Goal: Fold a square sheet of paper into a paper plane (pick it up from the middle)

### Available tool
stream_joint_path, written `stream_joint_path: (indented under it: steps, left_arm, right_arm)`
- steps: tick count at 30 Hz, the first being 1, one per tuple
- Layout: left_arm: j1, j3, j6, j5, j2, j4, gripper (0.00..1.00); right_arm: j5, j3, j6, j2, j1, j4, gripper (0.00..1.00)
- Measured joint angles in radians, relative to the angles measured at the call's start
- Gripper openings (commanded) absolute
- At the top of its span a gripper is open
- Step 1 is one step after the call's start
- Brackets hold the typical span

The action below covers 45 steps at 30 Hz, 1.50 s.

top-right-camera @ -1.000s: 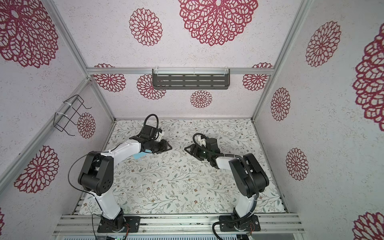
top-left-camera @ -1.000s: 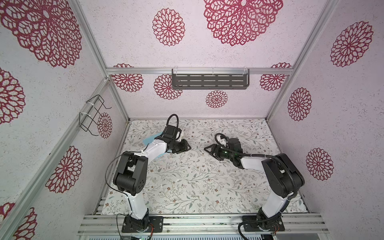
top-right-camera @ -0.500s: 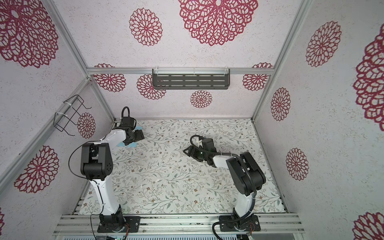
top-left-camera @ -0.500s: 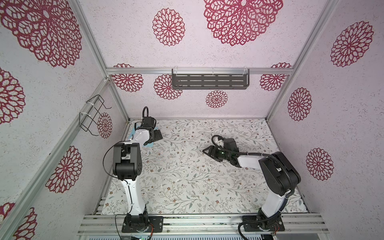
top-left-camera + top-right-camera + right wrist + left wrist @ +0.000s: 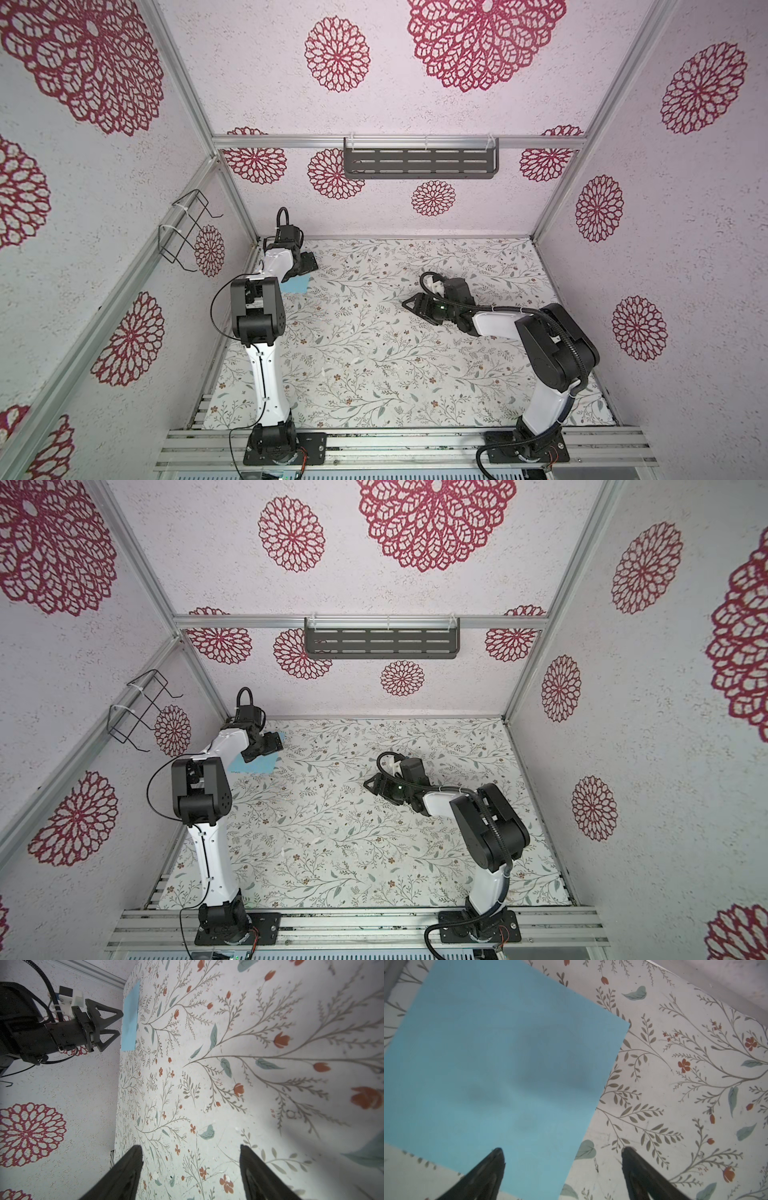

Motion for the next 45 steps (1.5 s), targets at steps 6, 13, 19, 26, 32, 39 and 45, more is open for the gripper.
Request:
stream_joint_path:
  steps: [6,13,19,26,32,39,45]
  left_arm:
    - [0.0,0.001,-0.018,0.065,0.038,-0.043,0.9]
    - [0.001,0.001,-0.045,0.125,0.036,-0.056,0.88]
    - [-0.019,-0.11,-0.081,0.205,-0.035,-0.048,0.87]
    - [-0.161,-0.388,-0.166,0.279,-0.214,0.002,0.86]
    - [-0.376,-0.594,-0.28,0.36,-0.352,0.069,0.85]
    - [-0.491,-0.686,-0.41,0.477,-0.411,0.12,0.84]
    - [-0.475,-0.617,-0.41,0.494,-0.452,0.105,0.88]
  right_arm:
    - [0.0,0.0,0.002,0.0,0.0,0.0,0.77]
    - [0.001,0.0,0.008,0.0,0.0,0.0,0.77]
    - [0.009,0.0,0.008,0.0,0.0,-0.001,0.77]
    - [0.03,-0.001,0.008,0.0,-0.003,-0.009,0.76]
    - [0.058,-0.024,0.006,-0.016,-0.019,-0.035,0.75]
    - [0.107,-0.034,-0.021,-0.068,-0.034,-0.135,0.72]
    - [0.113,0.016,-0.037,-0.076,-0.002,-0.199,0.67]
